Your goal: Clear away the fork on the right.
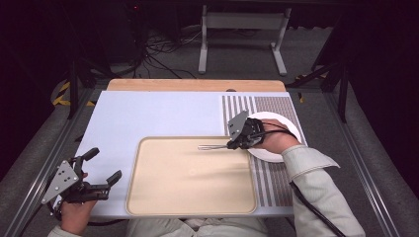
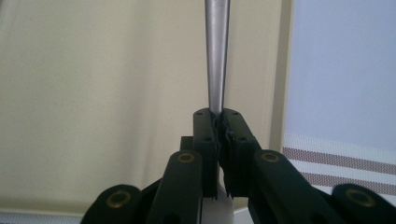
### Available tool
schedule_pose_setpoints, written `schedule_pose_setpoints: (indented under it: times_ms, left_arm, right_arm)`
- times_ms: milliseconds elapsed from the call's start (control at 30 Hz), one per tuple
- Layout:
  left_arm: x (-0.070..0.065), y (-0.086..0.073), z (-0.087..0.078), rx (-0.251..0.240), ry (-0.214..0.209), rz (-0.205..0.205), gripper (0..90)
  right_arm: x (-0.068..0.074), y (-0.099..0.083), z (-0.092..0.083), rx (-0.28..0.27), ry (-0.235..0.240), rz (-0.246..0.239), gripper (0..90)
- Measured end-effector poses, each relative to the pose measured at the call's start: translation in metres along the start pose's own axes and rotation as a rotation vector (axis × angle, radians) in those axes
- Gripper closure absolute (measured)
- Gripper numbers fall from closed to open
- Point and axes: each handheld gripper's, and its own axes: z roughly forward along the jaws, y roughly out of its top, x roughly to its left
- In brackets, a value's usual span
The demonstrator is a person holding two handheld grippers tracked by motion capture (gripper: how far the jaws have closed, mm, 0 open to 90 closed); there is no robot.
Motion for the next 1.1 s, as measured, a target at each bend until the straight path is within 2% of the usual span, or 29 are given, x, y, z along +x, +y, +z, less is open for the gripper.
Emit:
schedule_pose_setpoints:
  times_ms: [167, 633, 1100]
  left_arm:
    - [0.000, 0.000, 0.000, 0.002, -0.002, 0.002, 0.8]
    - [0.000, 0.000, 0.000, 0.001, -0.005, 0.003, 0.8]
    - [0.001, 0.000, -0.001, 0.002, -0.008, 0.004, 0.8]
  right_arm:
    - [-0.004, 0.006, 0.011, 0.004, 0.013, -0.009, 85.3]
    - [-0.014, 0.010, 0.037, 0.027, 0.054, 0.016, 85.2]
    - [-0.014, 0.014, 0.057, 0.054, 0.110, 0.016, 85.2]
